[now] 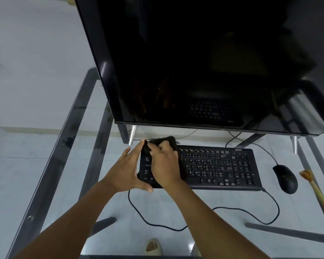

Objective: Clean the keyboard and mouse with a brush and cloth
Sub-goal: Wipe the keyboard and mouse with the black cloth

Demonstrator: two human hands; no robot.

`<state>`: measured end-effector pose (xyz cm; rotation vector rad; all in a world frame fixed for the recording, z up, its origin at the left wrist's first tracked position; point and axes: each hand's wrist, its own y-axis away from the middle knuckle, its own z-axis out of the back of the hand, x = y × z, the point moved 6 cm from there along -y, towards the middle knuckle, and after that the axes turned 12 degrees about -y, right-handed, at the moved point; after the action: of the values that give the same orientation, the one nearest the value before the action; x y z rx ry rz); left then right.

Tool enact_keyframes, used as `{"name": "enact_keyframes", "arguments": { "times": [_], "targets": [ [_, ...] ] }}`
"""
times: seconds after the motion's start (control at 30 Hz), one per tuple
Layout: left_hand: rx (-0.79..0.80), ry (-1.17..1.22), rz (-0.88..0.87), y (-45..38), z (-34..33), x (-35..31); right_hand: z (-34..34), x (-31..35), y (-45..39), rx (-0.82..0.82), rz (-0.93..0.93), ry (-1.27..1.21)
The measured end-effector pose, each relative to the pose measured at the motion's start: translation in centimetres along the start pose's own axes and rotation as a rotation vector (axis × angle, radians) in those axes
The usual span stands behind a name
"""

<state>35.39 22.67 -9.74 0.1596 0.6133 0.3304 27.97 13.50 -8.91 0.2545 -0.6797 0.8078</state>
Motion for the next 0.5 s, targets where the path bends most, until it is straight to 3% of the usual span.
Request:
{"name": "enact_keyframes", "arguments": {
  "times": [0.2,0.5],
  "targets": [
    [-0.031,-0.045,-0.067,-0.3,-0.7,1.1,-1.3,1.2,4.1,0.197,0.221,-0.003],
    [-0.031,-0.255,-0.101,-0.6,-1.2,1.4,0.1,-1.6,8.0,0.348,0.316,0.033]
  ]
}}
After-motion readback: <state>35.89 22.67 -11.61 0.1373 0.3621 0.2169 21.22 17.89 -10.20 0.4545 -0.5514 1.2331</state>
